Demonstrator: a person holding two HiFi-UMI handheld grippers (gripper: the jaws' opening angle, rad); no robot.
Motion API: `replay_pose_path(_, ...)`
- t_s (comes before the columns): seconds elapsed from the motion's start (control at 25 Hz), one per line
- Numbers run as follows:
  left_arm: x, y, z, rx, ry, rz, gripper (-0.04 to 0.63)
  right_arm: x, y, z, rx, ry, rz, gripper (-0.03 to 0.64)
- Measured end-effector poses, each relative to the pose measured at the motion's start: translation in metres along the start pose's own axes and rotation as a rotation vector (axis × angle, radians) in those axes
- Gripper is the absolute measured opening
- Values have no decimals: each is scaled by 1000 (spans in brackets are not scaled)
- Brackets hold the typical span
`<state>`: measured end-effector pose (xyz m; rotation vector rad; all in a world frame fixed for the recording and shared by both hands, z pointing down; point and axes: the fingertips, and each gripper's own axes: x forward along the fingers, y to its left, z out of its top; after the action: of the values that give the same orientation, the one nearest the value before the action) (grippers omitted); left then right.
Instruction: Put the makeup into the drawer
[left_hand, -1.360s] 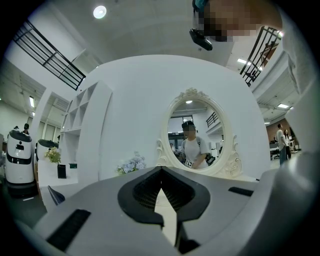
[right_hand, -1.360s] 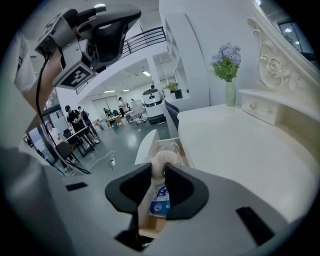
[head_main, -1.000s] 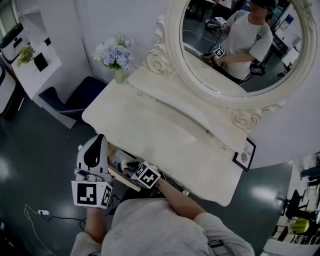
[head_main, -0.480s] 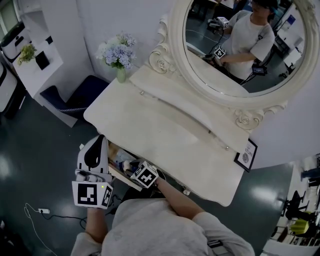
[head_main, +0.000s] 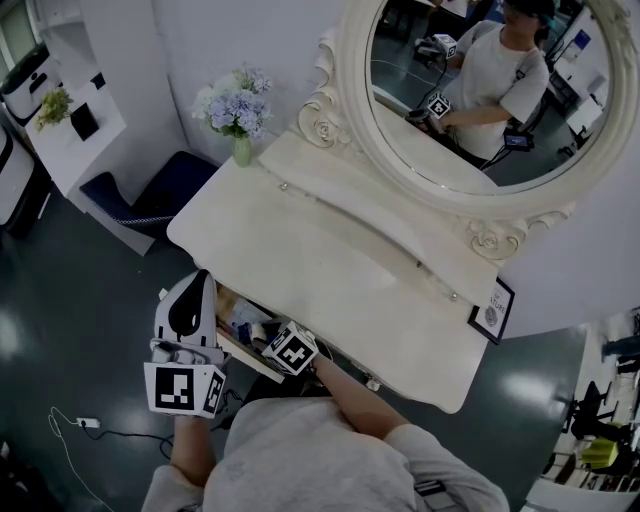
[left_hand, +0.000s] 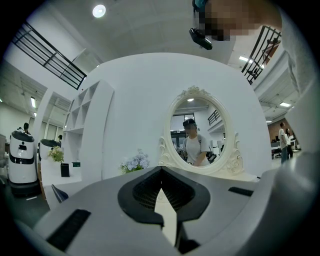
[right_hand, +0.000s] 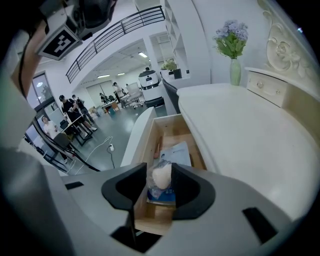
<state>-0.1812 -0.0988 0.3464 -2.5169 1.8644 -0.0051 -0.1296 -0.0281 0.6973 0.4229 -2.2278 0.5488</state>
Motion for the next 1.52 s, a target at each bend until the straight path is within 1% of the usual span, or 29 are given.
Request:
replay_pose_path(0.2, 2, 0, 0, 0, -1, -2, 14, -1, 1, 1, 2, -5, 12, 156)
replay_pose_path(0.32, 3, -1, 0, 0, -1, -3, 14, -6, 0, 7, -6, -37, 5, 148)
replay_pose_path(0.4, 5, -1, 0, -1, -2, -6, 14, -13, -1, 15, -14, -73, -5, 64)
replay_pose_path(0.44, 5, -2, 0, -1, -3, -9, 14, -17, -1, 20, -19, -95, -8, 40)
replay_pose_path(0.52, 8, -5, 1, -1, -6, -16, 14, -26, -2, 29, -30, -138, -10, 29)
replay_pose_path(0.72, 14, -13, 1, -2, -10, -35, 14, -47, -10, 43, -29, -222, -42, 21)
replay_pose_path(1.0, 20, -23, 2, -1, -10, -57, 14, -80, -18, 59, 25, -333, -58, 21)
replay_pose_path(1.52, 31, -41, 2, 3, -7, -104, 14, -162, -43, 90, 46, -568, -185, 21)
